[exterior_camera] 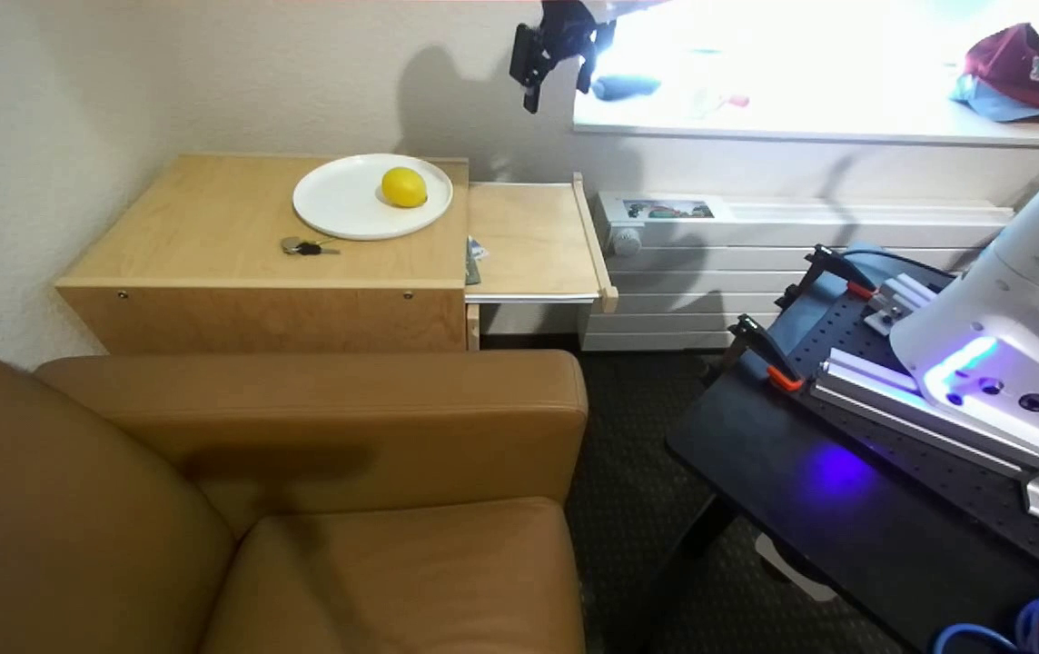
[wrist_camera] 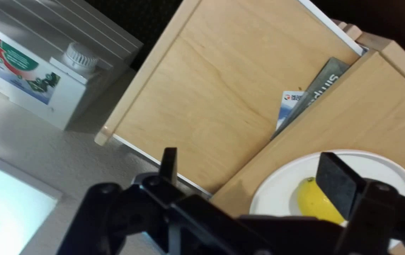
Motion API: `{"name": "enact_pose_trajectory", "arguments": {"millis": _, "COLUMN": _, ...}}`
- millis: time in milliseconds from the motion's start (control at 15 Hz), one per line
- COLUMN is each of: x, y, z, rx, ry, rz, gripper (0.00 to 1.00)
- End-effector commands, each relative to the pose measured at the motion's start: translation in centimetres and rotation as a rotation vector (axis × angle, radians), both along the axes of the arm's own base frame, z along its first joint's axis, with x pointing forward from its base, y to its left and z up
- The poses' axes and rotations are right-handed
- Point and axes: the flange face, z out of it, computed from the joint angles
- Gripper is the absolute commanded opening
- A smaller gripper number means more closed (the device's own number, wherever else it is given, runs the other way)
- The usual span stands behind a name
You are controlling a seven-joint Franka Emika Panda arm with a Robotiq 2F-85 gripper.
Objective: Move a sock from the flat drawer to the shelve, and pick up the mango and put it on the flat drawer
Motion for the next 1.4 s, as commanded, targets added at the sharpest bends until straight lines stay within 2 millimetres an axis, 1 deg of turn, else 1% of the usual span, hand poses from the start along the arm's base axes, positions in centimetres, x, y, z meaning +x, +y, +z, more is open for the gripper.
{"name": "enact_pose_trajectory", "arguments": {"millis": 0, "x": 2.0, "y": 2.0, "z": 0.7, "rx": 0.048, "ry": -0.039, "rz": 0.082, "gripper": 1.0}}
{"name": "enact_pose_trajectory", "arguments": {"millis": 67, "x": 1.2, "y": 1.4, "z": 0.4, "rx": 0.018, "ry": -0.021, "rz": 0.042, "gripper": 1.0}}
{"name": "enact_pose_trajectory", "arguments": {"millis": 133, "x": 1.5, "y": 1.9, "z": 0.6, "rx": 0.03, "ry": -0.028, "rz": 0.055, "gripper": 1.0}}
{"name": "enact_pose_trajectory", "arguments": {"millis": 267, "x": 1.7, "y": 2.1, "z": 0.9, "rx": 0.037, "ry": -0.034, "rz": 0.062, "gripper": 1.0}}
{"name": "enact_pose_trajectory", "arguments": {"millis": 400, "x": 2.6, "y": 2.3, "z": -1.0, "rx": 0.001, "ry": -0.015, "rz": 0.087, "gripper": 1.0}}
{"name": "enact_pose_trajectory", "arguments": {"millis": 467, "x": 3.5, "y": 3.3, "z": -2.6, "rx": -0.012, "ry": -0.059, "rz": 0.159, "gripper": 1.0}}
{"name": "enact_pose_trajectory", "arguments": {"millis": 533, "x": 4.1, "y": 4.1, "z": -3.4, "rx": -0.037, "ry": -0.089, "rz": 0.204, "gripper": 1.0}}
{"name": "enact_pose_trajectory", "arguments": {"millis": 800, "x": 7.1, "y": 8.2, "z": -5.8, "rx": -0.081, "ry": -0.148, "rz": 0.338, "gripper": 1.0}}
{"name": "enact_pose_trajectory", "arguments": {"millis": 933, "x": 8.4, "y": 10.0, "z": -6.7, "rx": -0.095, "ry": -0.156, "rz": 0.358, "gripper": 1.0}}
{"name": "enact_pose_trajectory", "arguments": {"millis": 1067, "x": 9.8, "y": 11.3, "z": -7.2, "rx": -0.074, "ry": -0.147, "rz": 0.315, "gripper": 1.0}}
{"name": "enact_pose_trajectory", "arguments": {"millis": 1133, "x": 8.0, "y": 10.4, "z": -6.6, "rx": -0.065, "ry": -0.148, "rz": 0.332, "gripper": 1.0}}
{"name": "enact_pose_trajectory", "arguments": {"millis": 1200, "x": 8.4, "y": 10.9, "z": -6.8, "rx": -0.063, "ry": -0.152, "rz": 0.332, "gripper": 1.0}}
{"name": "enact_pose_trajectory", "arguments": {"millis": 1333, "x": 8.4, "y": 11.0, "z": -7.0, "rx": -0.063, "ry": -0.149, "rz": 0.331, "gripper": 1.0}}
